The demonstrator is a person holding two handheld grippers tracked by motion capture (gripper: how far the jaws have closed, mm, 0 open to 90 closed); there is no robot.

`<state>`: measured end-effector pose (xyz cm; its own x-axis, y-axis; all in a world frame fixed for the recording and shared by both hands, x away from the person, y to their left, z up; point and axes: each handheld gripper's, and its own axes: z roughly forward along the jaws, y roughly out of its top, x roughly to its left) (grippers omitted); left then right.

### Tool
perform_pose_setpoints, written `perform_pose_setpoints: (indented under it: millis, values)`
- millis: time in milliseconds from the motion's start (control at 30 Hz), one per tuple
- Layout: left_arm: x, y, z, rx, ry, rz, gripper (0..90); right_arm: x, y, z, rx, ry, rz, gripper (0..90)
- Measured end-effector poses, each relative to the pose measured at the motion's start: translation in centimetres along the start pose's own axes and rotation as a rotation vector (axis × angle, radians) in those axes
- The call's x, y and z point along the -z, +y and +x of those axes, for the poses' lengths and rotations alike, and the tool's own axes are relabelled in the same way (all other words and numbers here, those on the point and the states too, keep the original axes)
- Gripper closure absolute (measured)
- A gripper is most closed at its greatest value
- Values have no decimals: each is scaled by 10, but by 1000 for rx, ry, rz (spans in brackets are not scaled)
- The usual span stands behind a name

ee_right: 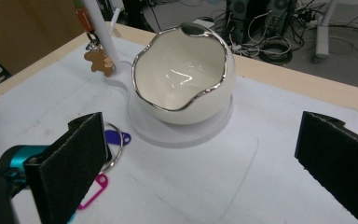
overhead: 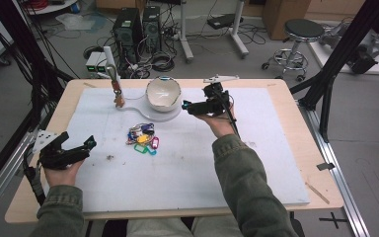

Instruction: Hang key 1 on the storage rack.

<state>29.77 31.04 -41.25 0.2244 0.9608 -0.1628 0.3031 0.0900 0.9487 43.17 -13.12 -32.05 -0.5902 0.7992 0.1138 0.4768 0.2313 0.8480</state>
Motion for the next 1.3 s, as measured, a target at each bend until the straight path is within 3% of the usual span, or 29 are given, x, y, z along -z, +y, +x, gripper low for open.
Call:
perform_pose_setpoints:
  millis: [933,1300]
  values:
    - [1,0,0,-2,-3,7,17,46,-61,-40,-11,-68,-12,13]
    - [1,0,0,2,-7,8,17,62,-88,-55,-67,-112,-21,13]
